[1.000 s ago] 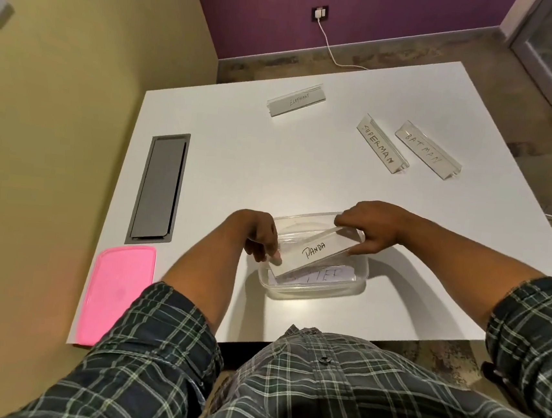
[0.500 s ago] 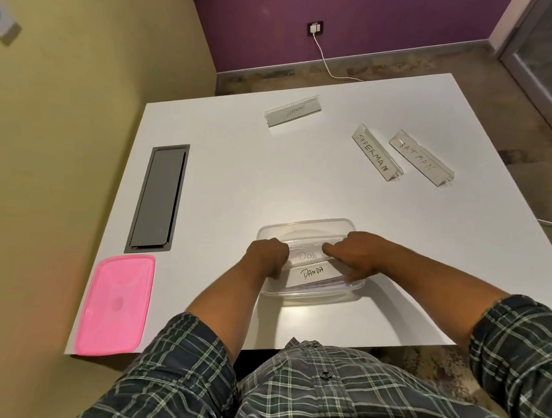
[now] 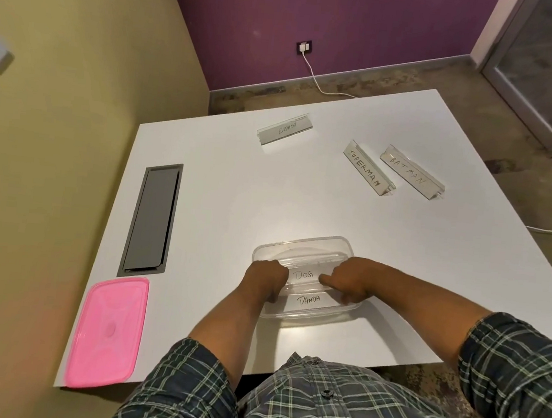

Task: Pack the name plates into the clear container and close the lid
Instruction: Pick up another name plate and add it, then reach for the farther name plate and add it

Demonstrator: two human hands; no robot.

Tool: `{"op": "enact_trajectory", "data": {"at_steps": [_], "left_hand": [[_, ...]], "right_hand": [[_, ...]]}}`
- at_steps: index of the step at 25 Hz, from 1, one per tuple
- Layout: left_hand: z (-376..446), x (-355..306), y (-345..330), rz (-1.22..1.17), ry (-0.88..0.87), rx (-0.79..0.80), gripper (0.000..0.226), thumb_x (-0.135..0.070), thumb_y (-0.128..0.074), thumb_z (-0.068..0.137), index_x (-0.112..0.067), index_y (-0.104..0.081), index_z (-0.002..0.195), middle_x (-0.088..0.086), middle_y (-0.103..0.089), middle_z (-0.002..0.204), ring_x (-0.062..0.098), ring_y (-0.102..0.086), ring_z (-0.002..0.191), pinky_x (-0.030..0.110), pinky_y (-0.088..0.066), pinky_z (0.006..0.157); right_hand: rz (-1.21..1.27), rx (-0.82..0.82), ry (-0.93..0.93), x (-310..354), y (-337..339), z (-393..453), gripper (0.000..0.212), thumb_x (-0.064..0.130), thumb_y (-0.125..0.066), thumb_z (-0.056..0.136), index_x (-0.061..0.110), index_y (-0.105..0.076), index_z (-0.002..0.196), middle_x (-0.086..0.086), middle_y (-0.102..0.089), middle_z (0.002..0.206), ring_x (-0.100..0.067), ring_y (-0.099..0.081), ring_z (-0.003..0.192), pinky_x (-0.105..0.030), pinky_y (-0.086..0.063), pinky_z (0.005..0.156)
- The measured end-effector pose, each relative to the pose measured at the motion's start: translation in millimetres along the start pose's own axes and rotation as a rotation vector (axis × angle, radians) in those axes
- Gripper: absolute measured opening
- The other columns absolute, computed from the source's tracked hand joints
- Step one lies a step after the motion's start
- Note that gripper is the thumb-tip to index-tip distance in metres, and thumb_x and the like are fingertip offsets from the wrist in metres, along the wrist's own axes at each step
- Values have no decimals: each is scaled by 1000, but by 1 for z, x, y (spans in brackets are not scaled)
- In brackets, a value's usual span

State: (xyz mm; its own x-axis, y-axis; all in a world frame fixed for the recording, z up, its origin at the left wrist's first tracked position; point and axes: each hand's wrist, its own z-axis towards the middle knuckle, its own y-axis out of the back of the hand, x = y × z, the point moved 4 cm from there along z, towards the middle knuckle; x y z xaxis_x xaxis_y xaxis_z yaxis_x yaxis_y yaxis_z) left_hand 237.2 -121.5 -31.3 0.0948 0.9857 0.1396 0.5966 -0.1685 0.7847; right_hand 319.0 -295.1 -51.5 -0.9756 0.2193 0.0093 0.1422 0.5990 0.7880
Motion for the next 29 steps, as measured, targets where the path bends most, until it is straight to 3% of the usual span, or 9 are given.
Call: {"op": "enact_trajectory", "data": {"at_steps": [5, 11, 15, 18, 21, 24, 26, 29], "left_hand": [[2, -4, 2, 22, -13, 46, 36, -19, -79, 76, -13, -69, 110, 10, -69, 112, 30, -70, 98, 34, -54, 74], [5, -2, 9, -2, -49, 67, 38, -29, -84, 71, -14, -71, 103, 7, -70, 105, 29, -70, 95, 32, -51, 70], [7, 9, 27, -282, -31, 124, 29, -39, -69, 67, -11, -63, 60, -3, -63, 54, 21, -67, 61, 26, -52, 58], [12, 25, 51, -567, 28, 128, 26, -30, -58, 67, -9, -72, 62, 4, -70, 53, 15, -60, 40, 27, -58, 56], [18, 51, 78, -727, 95, -34, 29, -32, -63, 72, -6, -72, 63, 8, -71, 57, 19, -59, 44, 26, -55, 57], [21, 80, 100, -662, 175, -246, 31, -35, -62, 77, -7, -68, 65, 6, -70, 64, 22, -64, 65, 27, -51, 62], [25, 95, 111, -596, 213, -329, 30, -34, -60, 80, -9, -65, 65, 5, -69, 66, 24, -64, 73, 24, -44, 56], [37, 115, 126, -567, 241, -366, 23, -32, -57, 83, -15, -63, 68, 4, -71, 75, 26, -65, 80, 25, -43, 61]], "right_hand": [[-130, 4, 31, 14, 9, 10, 50, 26, -72, 78, 12, -49, 121, -15, -68, 102, -34, -67, 87, -35, -42, 64], [-187, 14, 68, 16, 14, 7, 46, 29, -71, 80, 10, -50, 116, -14, -69, 96, -33, -68, 83, -35, -46, 65], [-147, -127, 76, 6, 16, 2, 45, 53, -55, 91, 12, -58, 109, -14, -70, 93, -35, -67, 82, -36, -44, 67], [-81, -321, 95, -8, 34, -5, 46, 59, -39, 97, 18, -59, 95, -9, -72, 85, -35, -67, 76, -33, -40, 62], [-26, -505, -1, -31, 62, -11, 43, 57, -36, 99, 22, -60, 90, -3, -72, 79, -32, -68, 73, -29, -37, 59], [-60, -656, -150, -59, 91, -14, 38, 49, -40, 100, 21, -62, 88, -3, -72, 73, -32, -68, 66, -29, -43, 58], [-76, -701, -224, -77, 108, -14, 34, 42, -46, 100, 18, -62, 81, -5, -68, 63, -33, -65, 56, -29, -43, 55], [-74, -714, -310, -103, 130, -10, 32, 36, -56, 97, 15, -59, 73, -7, -64, 55, -33, -60, 46, -27, -36, 50]]}}
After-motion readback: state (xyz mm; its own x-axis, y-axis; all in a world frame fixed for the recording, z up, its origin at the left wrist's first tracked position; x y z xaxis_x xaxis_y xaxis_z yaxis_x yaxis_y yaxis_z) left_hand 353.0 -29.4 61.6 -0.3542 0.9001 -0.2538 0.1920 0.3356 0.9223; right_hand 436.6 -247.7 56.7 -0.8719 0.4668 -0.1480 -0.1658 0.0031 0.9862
